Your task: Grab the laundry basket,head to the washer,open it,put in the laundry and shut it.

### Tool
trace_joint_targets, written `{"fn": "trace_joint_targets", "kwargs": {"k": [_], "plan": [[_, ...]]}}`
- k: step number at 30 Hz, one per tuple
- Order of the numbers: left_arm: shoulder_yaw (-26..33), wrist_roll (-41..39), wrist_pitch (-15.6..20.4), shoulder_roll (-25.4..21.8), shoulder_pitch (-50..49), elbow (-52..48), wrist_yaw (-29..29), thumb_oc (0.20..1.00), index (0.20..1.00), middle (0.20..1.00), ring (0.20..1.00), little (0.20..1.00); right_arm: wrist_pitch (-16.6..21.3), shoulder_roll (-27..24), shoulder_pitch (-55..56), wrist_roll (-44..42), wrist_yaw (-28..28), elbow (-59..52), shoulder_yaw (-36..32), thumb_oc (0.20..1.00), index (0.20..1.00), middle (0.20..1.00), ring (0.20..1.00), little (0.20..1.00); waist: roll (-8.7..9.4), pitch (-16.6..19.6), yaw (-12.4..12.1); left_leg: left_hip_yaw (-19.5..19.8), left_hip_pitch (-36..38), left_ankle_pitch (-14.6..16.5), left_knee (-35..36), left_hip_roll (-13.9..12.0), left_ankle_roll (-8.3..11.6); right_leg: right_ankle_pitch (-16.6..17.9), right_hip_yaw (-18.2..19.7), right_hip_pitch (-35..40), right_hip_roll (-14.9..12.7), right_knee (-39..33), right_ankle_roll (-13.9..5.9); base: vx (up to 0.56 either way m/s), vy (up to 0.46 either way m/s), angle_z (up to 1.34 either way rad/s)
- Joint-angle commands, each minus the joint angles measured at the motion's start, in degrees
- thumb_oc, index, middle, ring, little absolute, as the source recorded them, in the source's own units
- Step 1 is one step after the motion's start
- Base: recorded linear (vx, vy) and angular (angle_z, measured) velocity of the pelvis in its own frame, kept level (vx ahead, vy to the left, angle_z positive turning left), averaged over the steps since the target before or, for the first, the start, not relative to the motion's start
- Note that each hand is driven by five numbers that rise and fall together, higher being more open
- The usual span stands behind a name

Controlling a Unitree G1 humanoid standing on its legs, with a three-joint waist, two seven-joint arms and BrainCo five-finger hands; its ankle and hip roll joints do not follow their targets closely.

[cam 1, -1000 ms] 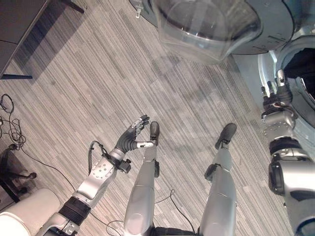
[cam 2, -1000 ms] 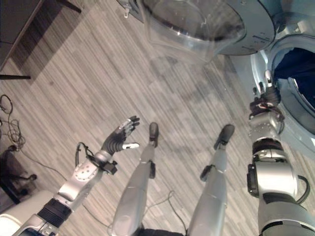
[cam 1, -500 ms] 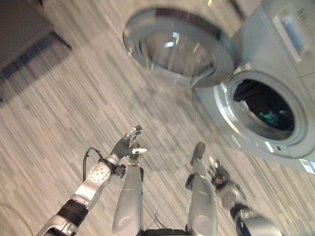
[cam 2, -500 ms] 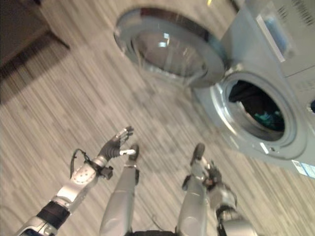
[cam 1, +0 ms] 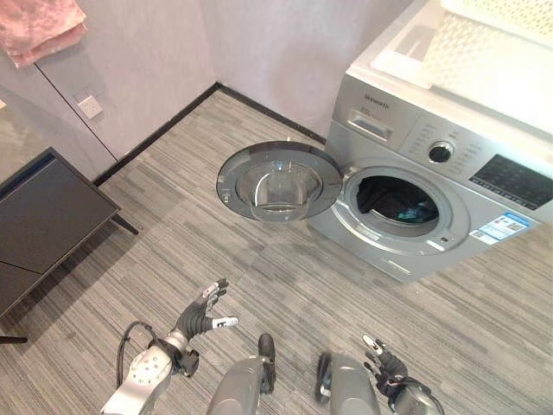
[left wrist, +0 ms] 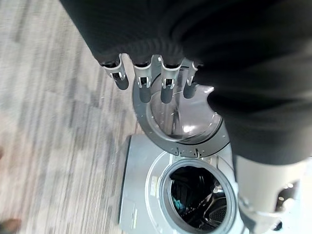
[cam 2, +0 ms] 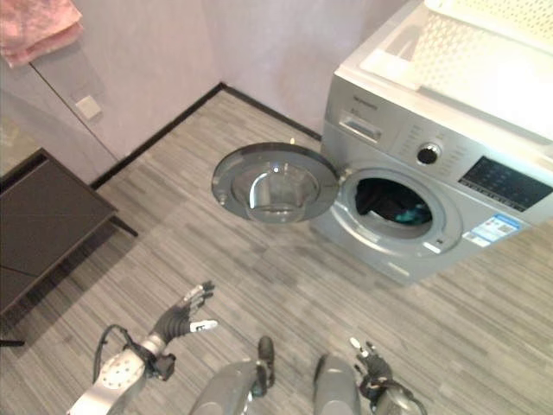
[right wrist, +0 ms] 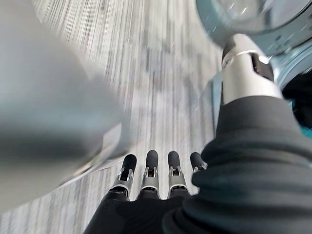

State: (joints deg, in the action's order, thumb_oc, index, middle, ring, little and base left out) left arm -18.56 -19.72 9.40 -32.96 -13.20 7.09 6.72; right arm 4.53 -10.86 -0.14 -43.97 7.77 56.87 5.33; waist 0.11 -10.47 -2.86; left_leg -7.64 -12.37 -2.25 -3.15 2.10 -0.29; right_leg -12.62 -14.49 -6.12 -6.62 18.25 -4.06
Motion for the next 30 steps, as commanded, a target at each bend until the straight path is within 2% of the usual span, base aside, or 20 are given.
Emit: {"fn": "trace_joint_targets", "kwargs": {"k": [1,5,9,11,12,13,14,15,16,17,18,19,20,22,24,25,26,28,29,30], "plan": [[1.25,0.31,0.95,1.36,4.57,-3.24,0.24,1.0,1.0,1.0,1.0,1.0,0.62,-1.28,-3.46,0.98,0.8,0.45,1.18,1.0,1.0,1.0,1.0,1.0,-0.17,0.39,-0.19,5.94,3.59,7.4,-0.74,-0.3,-0.88,8.1,3.8,0.77,-0.7,-13.73,-3.14,0.0,-0.142,-0.6],[3.06,3.59,-0.06,3.16,3.25,-2.58,-1.41,1.0,1.0,1.0,1.0,1.0,0.31,-1.06,-1.37,2.01,-0.07,0.89,0.4,1.0,1.0,1.0,1.0,1.0,0.48,2.26,-0.23,6.19,5.77,5.28,1.99,-1.28,0.51,8.42,4.3,4.46,0.74,-18.4,-2.28,0.01,-0.17,-0.14],[4.6,7.45,-0.4,4.52,3.78,-1.46,-3.09,1.0,1.0,1.0,1.0,1.0,0.21,-0.87,-0.32,2.49,-0.7,2.56,-0.52,1.0,1.0,1.0,1.0,1.0,1.08,2.51,-0.01,7.18,5.68,5.29,0.93,-1.84,1.37,7.61,3.91,5.96,1.62,-19.4,-1.49,-0.02,-0.141,0.13],[6.62,10.67,-0.65,5.08,4.01,-1.36,-5.02,1.0,1.0,1.0,1.0,1.0,0.09,-0.93,1.12,2.79,-0.94,3.05,-0.91,1.0,1.0,1.0,1.0,1.0,2.1,1.0,-0.18,8.47,2.56,5.73,-7.78,-1.82,2.49,6.09,4.8,7.44,2.46,-18.92,0.58,-0.04,-0.127,0.29],[6.66,10.7,-0.7,5.07,3.99,-1.42,-5.03,1.0,1.0,1.0,1.0,1.0,0.09,-0.91,1.11,2.79,-0.95,3.03,-0.89,1.0,1.0,1.0,1.0,1.0,1.99,1.02,-0.07,8.6,2.02,6.18,-8.74,-1.91,2.53,6.05,4.7,7.37,2.58,-18.86,0.62,-0.07,-0.098,0.19],[8.04,12.66,-0.96,5.58,4.56,-0.88,-6.46,1.0,1.0,1.0,1.0,1.0,0.05,-1.2,1.07,3.07,-1.17,3.3,-0.32,1.0,1.0,1.0,1.0,1.0,2.75,-0.24,-0.91,11.04,-0.38,5.56,-13.91,-1.66,2.94,5.85,5.77,8.02,3.18,-18.52,1.65,-0.04,-0.056,0.19],[8.05,12.7,-0.96,5.6,4.6,-0.86,-6.48,1.0,1.0,1.0,1.0,1.0,0.05,-1.2,1.01,3.07,-1.17,3.32,-0.33,1.0,1.0,1.0,1.0,1.0,2.66,-0.29,-0.83,11.14,-0.59,5.76,-14.33,-1.71,2.96,5.83,5.7,8.04,3.26,-18.51,1.67,0.01,-0.074,0.11],[8.93,15.75,-1.13,5.71,5.1,-0.57,-7.57,1.0,1.0,1.0,1.0,1.0,-0.07,-1.28,0.45,3.78,-1.64,4.28,-0.01,1.0,1.0,1.0,1.0,1.0,2.91,-0.23,-1.34,15.01,-0.78,6.81,-13.65,-1.5,2.62,5.31,6.55,8.6,3.82,-18.87,1.56,0.1,0.006,0.0],[9.4,16.11,-1.2,5.75,5.35,-0.52,-8.01,1.0,1.0,1.0,1.0,1.0,-0.17,-1.5,0.36,4.13,-1.71,4.0,-0.05,1.0,1.0,1.0,1.0,1.0,2.74,0.23,-1.35,16.09,-0.49,6.13,-11.29,-2.37,2.91,5.06,6.86,8.85,4.01,-19.03,1.26,0.17,0.05,-0.05],[9.47,16.12,-1.35,5.74,5.89,-0.01,-8.33,1.0,1.0,1.0,1.0,1.0,-0.24,-1.83,0.24,4.32,-1.88,3.61,-0.33,1.0,1.0,1.0,1.0,1.0,2.49,0.6,-1.16,16.89,-0.89,3.65,-7.78,-3.98,3.47,4.57,7.19,9.15,4.09,-18.99,1.1,0.13,0.059,-0.05],[9.42,16.13,-1.32,5.78,5.95,0.07,-8.36,1.0,1.0,1.0,1.0,1.0,-0.27,-1.86,0.25,4.33,-1.89,3.57,-0.36,1.0,1.0,1.0,1.0,1.0,2.55,0.62,-1.17,16.88,-0.47,3.13,-6.82,-4.03,3.56,4.53,7.19,9.09,4.06,-18.9,1.17,0.14,0.093,0.06],[9.46,15.67,-1.49,5.77,6.48,0.27,-8.48,1.0,1.0,1.0,1.0,1.0,-0.19,-2.06,0.06,4.45,-2.05,3.17,-0.48,1.0,1.0,1.0,1.0,1.0,2.23,0.8,-1.14,17.26,-1.18,1.41,-3.6,-5.32,3.81,4.09,7.12,9.27,4.12,-18.88,1.13,0.22,0.158,0.08],[9.48,15.95,-1.65,5.56,7.15,0.44,-8.94,1.0,1.0,1.0,1.0,1.0,-0.02,-2.3,-0.3,4.64,-2.52,3.21,-0.87,1.0,1.0,1.0,1.0,1.0,1.8,0.85,-1.29,19.21,-1.94,-1.19,4.34,-6.87,4.38,2.51,8.02,9.92,4.33,-18.77,1.31,0.31,0.245,0.04],[8.95,15.71,-1.4,5.65,7.83,0.38,-8.69,1.0,1.0,1.0,1.0,1.0,0.28,-2.7,-0.36,4.93,-2.79,3.18,-1.55,1.0,1.0,1.0,1.0,1.0,1.03,0.93,-0.8,18.29,-3.14,-2.66,6.95,-7.15,5.27,1.66,8.32,11.73,3.64,-19.54,0.66,0.27,0.246,-0.16],[8.91,15.26,-1.09,5.72,7.71,0.07,-8.35,1.0,1.0,1.0,1.0,1.0,0.3,-2.68,-0.21,5.24,-2.57,3.05,-1.79,1.0,1.0,1.0,1.0,1.0,0.45,1.48,-0.55,16.91,-2.57,-2.51,7.55,-7.5,5.39,1.63,8.48,12.58,3.09,-19.85,0.21,0.3,0.298,-0.22],[8.93,14.53,-1.17,5.87,6.92,-0.01,-7.85,1.0,1.0,1.0,1.0,1.0,0.15,-2.11,0.04,6.02,-2.38,3.32,-1.83,1.0,1.0,1.0,1.0,1.0,-0.31,2.3,-1.38,16.77,-1.95,-4.18,5.69,-7.08,5.24,1.92,9.62,13.79,1.43,-19.98,-0.66,0.37,0.37,-0.36],[8.9,14.52,-1.15,5.85,6.92,0.0,-7.85,1.0,1.0,1.0,1.0,1.0,0.16,-2.09,0.06,6.03,-2.37,3.33,-1.85,1.0,1.0,1.0,1.0,1.0,-0.19,2.34,-1.51,16.61,-2.07,-3.98,5.39,-6.96,5.17,1.94,9.74,13.77,1.29,-20.04,-0.73,0.37,0.369,-0.65],[8.69,13.45,-0.94,5.75,6.8,-0.12,-7.54,1.0,1.0,1.0,1.0,1.0,-0.17,-1.48,-0.16,6.53,-2.13,3.29,-2.04,1.0,1.0,1.0,1.0,1.0,0.15,2.74,-1.9,16.33,-3.11,-1.82,0.27,-4.32,4.21,2.59,10.67,13.93,-1.6,-18.59,-2.18,0.32,0.353,-0.59],[8.23,13.73,-1.33,4.69,6.88,-0.17,-7.31,1.0,1.0,1.0,1.0,1.0,-0.36,-0.32,-0.73,5.4,-2.07,2.85,-2.36,1.0,1.0,1.0,1.0,1.0,0.45,2.97,-2.18,14.24,-2.64,0.62,-2.16,-2.79,2.54,3.77,11.58,11.66,-3.66,-13.74,-2.88,0.36,0.448,-0.28],[8.36,13.73,-1.49,4.16,6.79,-0.25,-7.22,1.0,1.0,1.0,1.0,1.0,-0.49,0.21,-1.17,5.08,-1.86,2.78,-2.17,1.0,1.0,1.0,1.0,1.0,0.42,2.97,-2.46,13.21,-2.31,1.83,-2.69,-2.36,1.69,4.55,11.51,10.05,-4.45,-11.02,-3.19,0.24,0.323,-0.32]]}}
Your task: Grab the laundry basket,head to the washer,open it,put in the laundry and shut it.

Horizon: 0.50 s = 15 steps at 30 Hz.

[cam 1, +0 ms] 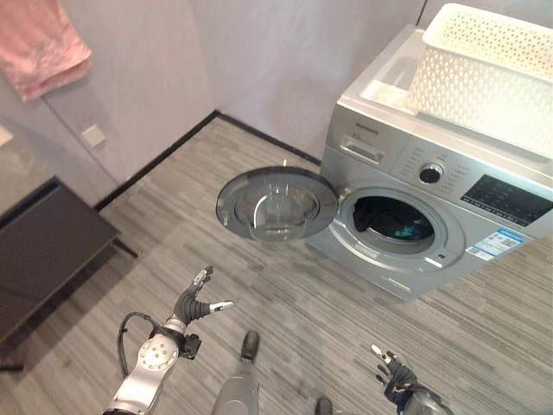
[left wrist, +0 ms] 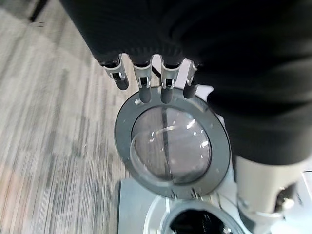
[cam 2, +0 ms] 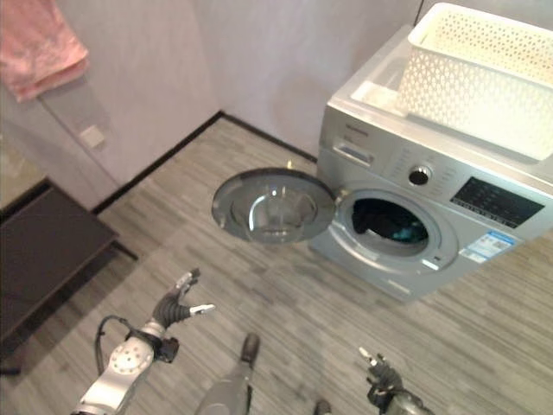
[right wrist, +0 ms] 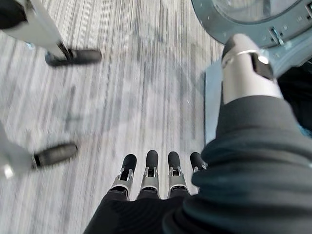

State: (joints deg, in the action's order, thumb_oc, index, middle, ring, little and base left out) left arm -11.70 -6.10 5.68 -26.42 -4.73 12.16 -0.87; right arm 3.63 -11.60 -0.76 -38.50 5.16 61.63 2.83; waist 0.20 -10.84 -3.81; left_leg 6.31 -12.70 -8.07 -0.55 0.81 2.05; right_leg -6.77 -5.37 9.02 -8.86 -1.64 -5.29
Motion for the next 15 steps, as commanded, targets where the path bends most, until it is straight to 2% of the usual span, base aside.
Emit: {"fn": "trace_joint_targets", "kwargs": {"k": [1,3,4,5,7,8,10,11,12,13,15], "plan": [[1.51,0.1,2.24,-2.41,-1.68,-5.31,0.37,1.0,1.0,1.0,1.0,1.0,0.42,0.98,-0.56,-0.4,0.75,-1.97,0.33,1.0,1.0,1.0,1.0,1.0,0.42,3.38,-1.68,-0.95,-2.05,7.76,-5.4,-1.06,-0.7,-1.44,2.63,-5.36,-2.28,9.17,-2.01,0.14,0.195,-0.58],[2.02,-0.16,1.71,-3.05,-2.18,-5.27,0.01,1.0,1.0,1.0,1.0,1.0,0.04,1.88,-1.9,0.87,0.84,-1.93,2.22,1.0,1.0,1.0,1.0,1.0,-0.11,2.86,-2.24,-2.37,-0.95,9.37,-5.77,-0.82,-2.28,1.42,1.71,-9.88,-3.14,16.38,-1.91,0.14,0.221,-0.68],[2.53,-0.13,1.62,-3.41,-2.31,-5.4,-0.4,1.0,1.0,1.0,1.0,1.0,-0.02,2.23,-2.39,1.34,0.79,-2.44,3.12,1.0,1.0,1.0,1.0,1.0,-0.45,2.4,-2.61,-3.29,-0.36,9.92,-5.73,-0.97,-2.73,2.67,-0.5,-11.76,-4.06,18.83,-1.76,0.18,0.293,-0.85],[3.73,1.04,1.85,-3.82,-3.22,-6.15,-0.92,1.0,1.0,1.0,1.0,1.0,-0.2,2.87,-2.52,2.14,1.37,-3.2,4.17,1.0,1.0,1.0,1.0,1.0,-0.97,2.08,-2.89,-5.17,1.33,11.03,-5.25,-1.27,-3.14,3.92,-5.62,-13.73,-5.95,18.64,-1.89,0.19,0.252,-0.88],[5.66,2.47,1.79,-3.82,-3.36,-6.35,-2.03,1.0,1.0,1.0,1.0,1.0,-0.43,3.02,-1.98,2.67,1.91,-4.43,5.45,1.0,1.0,1.0,1.0,1.0,-0.93,1.81,-2.18,-6.66,3.23,11.81,-4.41,-1.36,-3.06,3.4,-7.84,-14.48,-5.22,12.42,-1.62,0.17,0.108,-0.93],[6.81,3.58,1.89,-4.03,-2.61,-5.95,-3.12,1.0,1.0,1.0,1.0,1.0,-0.45,3.15,-1.86,3.26,2.03,-4.08,6.13,1.0,1.0,1.0,1.0,1.0,-0.8,1.47,-1.69,-7.26,4.01,12.22,-4.06,-1.6,-2.94,4.33,-8.03,-15.81,-4.87,9.15,-2.13,0.09,0.002,-0.54],[7.31,4.94,2.28,-4.36,-1.56,-5.56,-3.97,1.0,1.0,1.0,1.0,1.0,-0.38,3.28,-1.86,3.56,2.04,-4.03,6.49,1.0,1.0,1.0,1.0,1.0,-0.92,1.03,-1.29,-7.57,4.33,12.43,-4.01,-1.88,-2.81,5.31,-7.0,-16.79,-4.63,7.53,-2.62,0.09,-0.001,-0.18],[7.46,7.64,2.8,-4.95,1.41,-4.52,-6.25,1.0,1.0,1.0,1.0,1.0,-0.43,3.61,-1.25,3.87,2.25,-4.21,6.92,1.0,1.0,1.0,1.0,1.0,-0.74,0.36,-0.05,-7.22,4.62,12.75,-4.28,-1.79,-2.74,5.92,-3.59,-18.28,-4.22,7.32,-3.29,0.18,-0.003,0.1],[5.95,11.15,2.73,-5.7,7.69,-1.53,-9.11,1.0,1.0,1.0,1.0,1.0,-0.64,3.75,0.34,3.98,2.69,-5.3,8.35,1.0,1.0,1.0,1.0,1.0,0.32,-0.35,1.73,-6.78,5.41,13.25,-4.61,-0.8,-2.75,6.3,0.98,-17.7,-3.06,6.34,-3.7,0.22,-0.033,0.53],[5.02,13.85,2.38,-7.19,13.72,1.84,-12.02,1.0,1.0,1.0,1.0,1.0,-0.68,3.29,1.16,5.18,3.06,-5.75,9.73,1.0,1.0,1.0,1.0,1.0,1.35,0.64,2.54,-7.52,5.68,13.23,-3.66,-0.57,-2.4,8.82,0.17,-17.09,-3.67,4.06,-4.4,0.18,-0.063,0.59],[3.63,13.65,2.3,-7.78,17.59,4.25,-12.11,1.0,1.0,1.0,1.0,1.0,-0.62,2.96,0.97,5.71,3.26,-5.29,9.93,1.0,1.0,1.0,1.0,1.0,1.6,1.14,2.93,-7.72,5.49,13.08,-3.02,-0.6,-2.19,9.7,-1.01,-16.62,-3.76,2.2,-4.92,0.06,-0.056,0.26]]}}
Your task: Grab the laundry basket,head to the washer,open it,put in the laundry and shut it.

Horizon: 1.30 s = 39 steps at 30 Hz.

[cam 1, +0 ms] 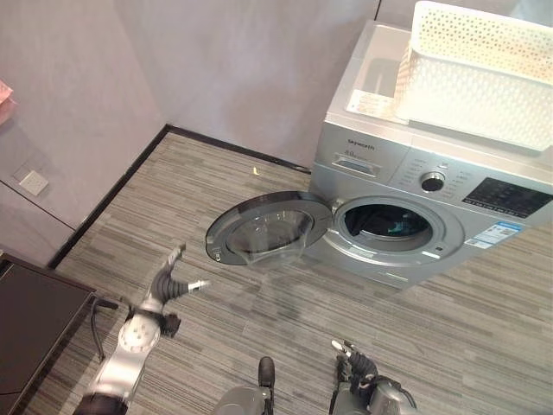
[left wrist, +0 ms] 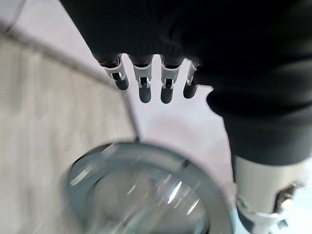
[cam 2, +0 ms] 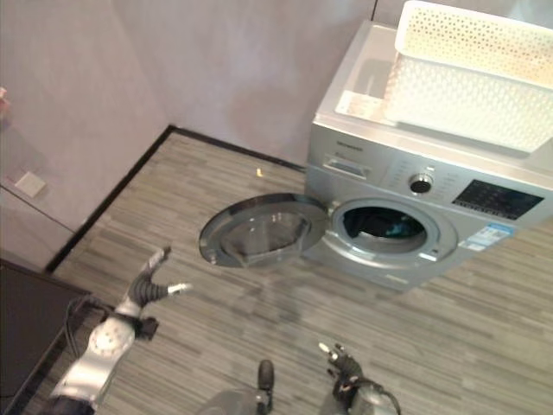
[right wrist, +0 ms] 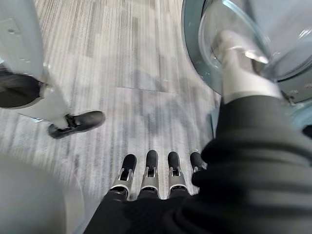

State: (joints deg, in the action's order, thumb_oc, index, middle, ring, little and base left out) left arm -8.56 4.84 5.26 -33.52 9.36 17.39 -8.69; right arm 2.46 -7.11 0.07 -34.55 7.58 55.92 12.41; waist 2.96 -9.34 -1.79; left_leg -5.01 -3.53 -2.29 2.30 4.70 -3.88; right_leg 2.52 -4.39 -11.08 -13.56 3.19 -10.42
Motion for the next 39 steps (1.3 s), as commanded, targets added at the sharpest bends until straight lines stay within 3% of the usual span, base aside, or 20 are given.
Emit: {"fn": "trace_joint_targets", "kwargs": {"k": [1,2,3,9,10,11,12,17,24,26,27,31,36,39], "plan": [[-0.85,1.78,1.69,-1.3,7.25,1.99,-3.67,1.0,1.0,1.0,1.0,1.0,0.4,-1.9,0.0,2.22,0.85,1.52,0.39,1.0,1.0,1.0,1.0,1.0,-1.06,0.23,1.5,3.6,-3.91,6.99,-5.1,-4.73,4.0,0.52,-2.31,3.62,1.22,-3.62,0.25,0.04,-0.086,-0.15],[-1.92,1.94,0.61,-4.49,14.49,6.24,-5.09,1.0,1.0,1.0,1.0,1.0,0.14,-2.94,0.28,3.04,1.18,1.96,1.07,1.0,1.0,1.0,1.0,1.0,-0.78,0.73,2.4,3.6,-4.27,6.06,-3.92,-5.48,4.62,0.41,-2.58,3.52,1.91,-4.56,0.55,0.04,-0.087,-0.16],[-2.12,1.9,0.69,-4.5,14.78,6.47,-5.16,1.0,1.0,1.0,1.0,1.0,0.15,-2.89,0.2,3.04,1.19,1.99,0.96,1.0,1.0,1.0,1.0,1.0,-0.76,0.68,2.35,3.64,-4.29,6.02,-3.87,-5.49,4.64,0.42,-2.63,3.51,1.93,-4.58,0.57,0.03,-0.095,-0.2],[-14.63,7.14,-1.86,-9.44,41.02,26.02,-11.0,1.0,1.0,1.0,1.0,1.0,1.45,-5.16,-2.17,0.82,0.34,1.95,4.34,1.0,1.0,1.0,1.0,1.0,1.27,-0.6,4.62,3.87,-6.11,3.81,-2.1,-7.74,6.2,0.39,-2.88,2.27,3.64,-6.85,0.74,-0.03,-0.099,-0.06],[-20.62,7.18,-2.23,-9.87,50.67,34.42,-11.61,1.0,1.0,1.0,1.0,1.0,1.94,-6.14,-3.67,-1.18,0.11,1.4,5.72,1.0,1.0,1.0,1.0,1.0,2.01,-1.82,5.49,3.97,-7.72,3.02,-2.19,-8.31,6.5,0.61,-2.58,0.89,4.11,-6.97,0.75,-0.11,-0.08,-0.08],[-20.86,7.11,-2.13,-9.82,50.97,34.65,-11.64,1.0,1.0,1.0,1.0,1.0,1.95,-6.05,-3.74,-1.18,0.11,1.42,5.62,1.0,1.0,1.0,1.0,1.0,2.08,-1.87,5.4,3.97,-7.77,3.01,-2.21,-8.31,6.51,0.61,-2.58,0.84,4.11,-6.95,0.76,-0.13,-0.082,-0.09],[-26.92,7.19,-2.78,-9.36,60.45,45.08,-11.16,1.0,1.0,1.0,1.0,1.0,2.6,-7.14,-5.25,-3.68,-0.21,0.27,7.02,1.0,1.0,1.0,1.0,1.0,2.96,-3.01,6.69,3.87,-9.17,2.06,-1.94,-8.87,6.85,1.08,-2.15,-0.83,4.77,-7.08,0.66,-0.06,-0.033,-0.06],[-31.63,3.62,-3.18,-8.94,71.83,56.88,-8.89,1.0,1.0,1.0,1.0,1.0,3.51,-8.91,-4.9,-7.71,-0.32,-4.89,9.23,1.0,1.0,1.0,1.0,1.0,5.21,-5.23,8.96,3.85,-11.82,0.22,-1.06,-10.03,7.56,2.38,-1.9,-3.82,5.57,-7.51,0.47,-0.03,-0.032,-0.06],[-31.45,-0.57,-5.34,-13.12,75.63,66.69,-2.48,1.0,1.0,1.0,1.0,1.0,2.68,-10.42,-3.92,-8.97,-1.01,-9.86,9.02,1.0,1.0,1.0,1.0,1.0,7.77,-7.26,11.2,3.52,-15.68,-0.81,-1.25,-10.84,8.11,4.06,-1.11,-7.58,6.14,-8.19,0.28,0.0,0.002,-0.04],[-32.23,2.03,-6.66,-14.06,74.36,69.48,0.62,1.0,1.0,1.0,1.0,1.0,2.08,-10.51,-3.81,-8.09,-0.88,-10.14,9.04,1.0,1.0,1.0,1.0,1.0,8.11,-7.33,11.7,3.48,-16.82,-0.96,-1.46,-10.85,8.26,4.33,-1.03,-8.75,6.08,-8.19,0.26,0.0,0.021,-0.09],[-33.76,7.95,-8.19,-15.14,70.57,72.18,4.85,1.0,1.0,1.0,1.0,1.0,1.31,-10.6,-2.85,-7.36,-0.29,-11.01,8.66,1.0,1.0,1.0,1.0,1.0,8.57,-7.61,12.02,3.24,-17.61,-0.73,-1.83,-10.88,8.27,4.55,-0.58,-9.62,6.06,-8.19,0.25,0.0,0.0,0.0],[-33.5,13.77,-9.34,-15.07,63.36,73.22,8.9,1.0,1.0,1.0,1.0,1.0,0.61,-9.93,-1.75,-6.0,0.39,-11.5,9.39,1.0,1.0,1.0,1.0,1.0,9.04,-7.23,12.22,3.14,-18.18,-0.43,-2.35,-10.89,8.27,4.53,-0.17,-10.22,6.13,-8.19,0.41,0.01,0.004,0.0],[-30.95,18.87,-10.89,-11.35,49.92,71.96,12.29,1.0,1.0,1.0,1.0,1.0,-0.58,-9.7,-0.2,-4.76,1.42,-13.51,10.59,1.0,1.0,1.0,1.0,1.0,9.31,-6.7,11.94,2.63,-17.12,0.27,-2.21,-11.0,8.22,4.11,0.52,-9.6,6.27,-8.19,0.79,0.04,0.002,-0.01],[-30.96,20.59,-10.79,-4.39,45.14,67.24,11.9,1.0,1.0,1.0,1.0,1.0,-1.03,-10.53,0.14,-3.26,1.57,-12.78,10.24,1.0,1.0,1.0,1.0,1.0,8.39,-6.08,11.31,2.28,-14.49,0.99,-1.64,-11.12,8.1,3.31,0.94,-7.95,6.46,-8.19,1.05,0.06,0.019,-0.09]]}}
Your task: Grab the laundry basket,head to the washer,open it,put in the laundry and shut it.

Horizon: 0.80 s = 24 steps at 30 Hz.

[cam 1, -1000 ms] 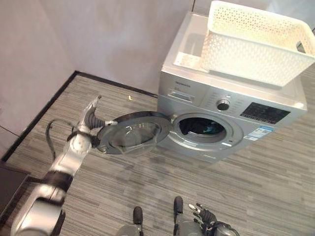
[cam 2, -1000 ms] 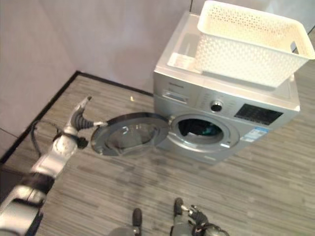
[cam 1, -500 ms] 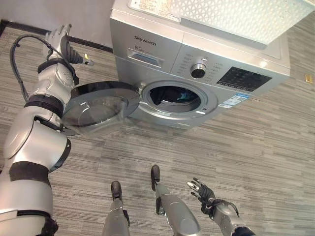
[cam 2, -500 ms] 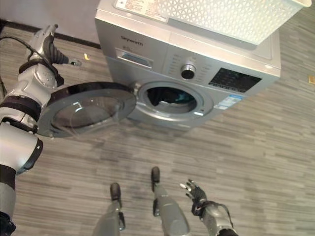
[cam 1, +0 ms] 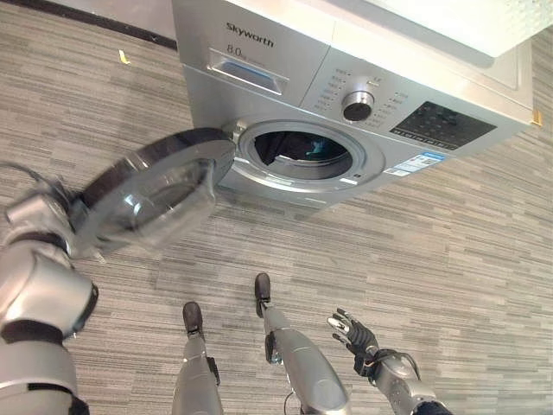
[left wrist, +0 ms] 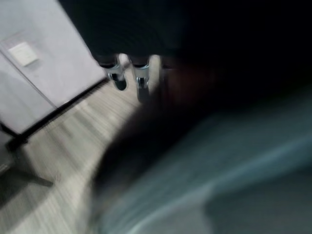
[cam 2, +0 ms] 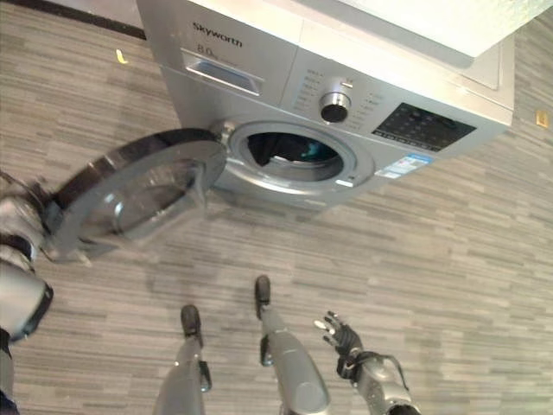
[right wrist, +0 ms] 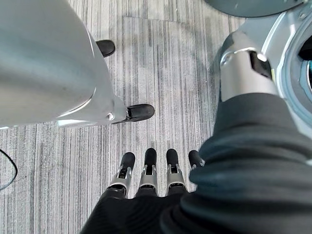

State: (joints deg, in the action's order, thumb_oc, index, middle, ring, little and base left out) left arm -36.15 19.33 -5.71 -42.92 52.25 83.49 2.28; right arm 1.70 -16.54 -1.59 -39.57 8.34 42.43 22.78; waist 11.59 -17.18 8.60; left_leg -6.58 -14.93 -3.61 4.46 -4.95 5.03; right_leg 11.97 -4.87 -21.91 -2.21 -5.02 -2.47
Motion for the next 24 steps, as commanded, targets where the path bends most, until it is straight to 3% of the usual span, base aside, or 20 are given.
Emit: {"fn": "trace_joint_targets", "kwargs": {"k": [1,2,5,9,10,12,15,16,19,22,24], "plan": [[-4.19,6.68,0.72,7.21,1.76,-0.76,1.42,1.0,1.0,1.0,1.0,1.0,-0.23,-1.41,1.94,2.2,0.73,1.25,-0.51,1.0,1.0,1.0,1.0,1.0,-0.66,2.02,0.75,3.59,-1.86,2.46,-3.35,-1.56,-0.81,-6.49,1.6,3.62,-4.79,0.05,-6.84,0.1,0.022,0.09],[-6.09,7.11,1.73,10.95,2.4,-4.36,1.11,1.0,1.0,1.0,1.0,1.0,-0.38,-1.88,2.35,3.15,0.61,2.63,-1.0,1.0,1.0,1.0,1.0,1.0,-1.44,2.53,0.52,3.32,0.02,2.73,-2.61,-1.6,-0.8,-7.14,1.82,4.8,-4.68,0.22,-6.79,0.08,0.018,0.07],[-7.77,5.93,3.51,14.04,4.56,-9.9,-1.04,1.0,1.0,1.0,1.0,1.0,0.0,-2.59,2.79,3.94,0.47,4.67,-1.82,1.0,1.0,1.0,1.0,1.0,-2.54,3.01,0.06,3.16,1.86,2.69,-1.61,-1.36,-0.76,-7.93,1.84,5.99,-4.69,0.54,-6.74,0.07,-0.002,-0.07],[-5.9,-3.37,8.61,17.44,4.66,-23.63,-8.26,1.0,1.0,1.0,1.0,1.0,1.64,-3.41,4.35,3.89,-0.17,7.34,-4.34,1.0,1.0,1.0,1.0,1.0,-5.36,3.32,-0.84,3.38,3.94,2.02,0.34,-0.65,-0.52,-9.28,0.61,7.96,-5.28,0.69,-6.78,0.04,-0.014,0.0],[-5.9,-3.37,8.61,17.44,4.66,-23.63,-8.26,1.0,1.0,1.0,1.0,1.0,1.64,-3.41,4.35,3.89,-0.17,7.34,-4.34,1.0,1.0,1.0,1.0,1.0,-5.36,3.32,-0.83,3.38,3.94,2.01,0.34,-0.65,-0.52,-9.28,0.61,7.97,-5.28,0.69,-6.78,0.01,-0.019,0.2],[-4.42,-12.79,11.29,21.47,1.86,-32.42,-7.6,1.0,1.0,1.0,1.0,1.0,2.03,-3.73,5.62,4.79,-0.47,9.75,-6.61,1.0,1.0,1.0,1.0,1.0,-6.8,3.9,-0.74,3.49,4.07,1.91,0.54,-0.3,-0.32,-9.68,-0.19,8.91,-5.51,0.31,-6.78,0.0,-0.006,0.19],[-4.05,-15.86,12.29,25.6,2.75,-34.05,-9.22,1.0,1.0,1.0,1.0,1.0,2.38,-3.59,6.01,5.67,-0.91,12.26,-7.47,1.0,1.0,1.0,1.0,1.0,-7.4,4.6,-0.35,3.71,3.63,1.83,0.54,-0.11,-0.36,-9.73,-0.63,8.91,-5.71,0.08,-6.77,-0.01,-0.013,0.1],[-3.84,-18.42,13.23,29.59,3.75,-35.07,-10.1,1.0,1.0,1.0,1.0,1.0,2.93,-3.51,5.36,6.2,-1.47,15.02,-8.1,1.0,1.0,1.0,1.0,1.0,-7.64,4.9,0.05,3.7,3.44,1.8,0.54,0.08,-0.45,-9.67,-0.54,8.86,-5.71,0.02,-6.79,-0.01,-0.004,0.06],[-3.92,-21.58,13.78,32.29,4.24,-36.12,-9.49,1.0,1.0,1.0,1.0,1.0,3.07,-3.45,4.86,6.43,-2.11,15.28,-8.42,1.0,1.0,1.0,1.0,1.0,-7.83,5.14,0.51,3.65,3.26,1.9,0.54,0.22,-0.54,-9.56,-0.35,8.62,-5.7,0.02,-6.9,-0.02,-0.012,-0.01],[-4.45,-24.33,14.92,31.35,2.58,-40.71,-8.06,1.0,1.0,1.0,1.0,1.0,3.1,-3.4,4.89,6.46,-1.83,14.57,-9.0,1.0,1.0,1.0,1.0,1.0,-8.23,5.59,0.6,3.0,3.35,2.13,0.54,0.3,-0.65,-9.37,0.14,8.35,-5.74,0.02,-7.13,-0.01,0.004,-0.14],[-3.66,-25.61,16.32,26.61,-2.46,-49.15,-6.96,1.0,1.0,1.0,1.0,1.0,3.22,-3.13,5.95,6.75,-0.91,13.2,-9.46,1.0,1.0,1.0,1.0,1.0,-8.96,5.89,-0.27,2.75,3.86,2.1,0.54,0.4,-0.76,-9.42,0.18,8.69,-5.89,0.02,-7.17,0.01,-0.005,-0.24]]}}
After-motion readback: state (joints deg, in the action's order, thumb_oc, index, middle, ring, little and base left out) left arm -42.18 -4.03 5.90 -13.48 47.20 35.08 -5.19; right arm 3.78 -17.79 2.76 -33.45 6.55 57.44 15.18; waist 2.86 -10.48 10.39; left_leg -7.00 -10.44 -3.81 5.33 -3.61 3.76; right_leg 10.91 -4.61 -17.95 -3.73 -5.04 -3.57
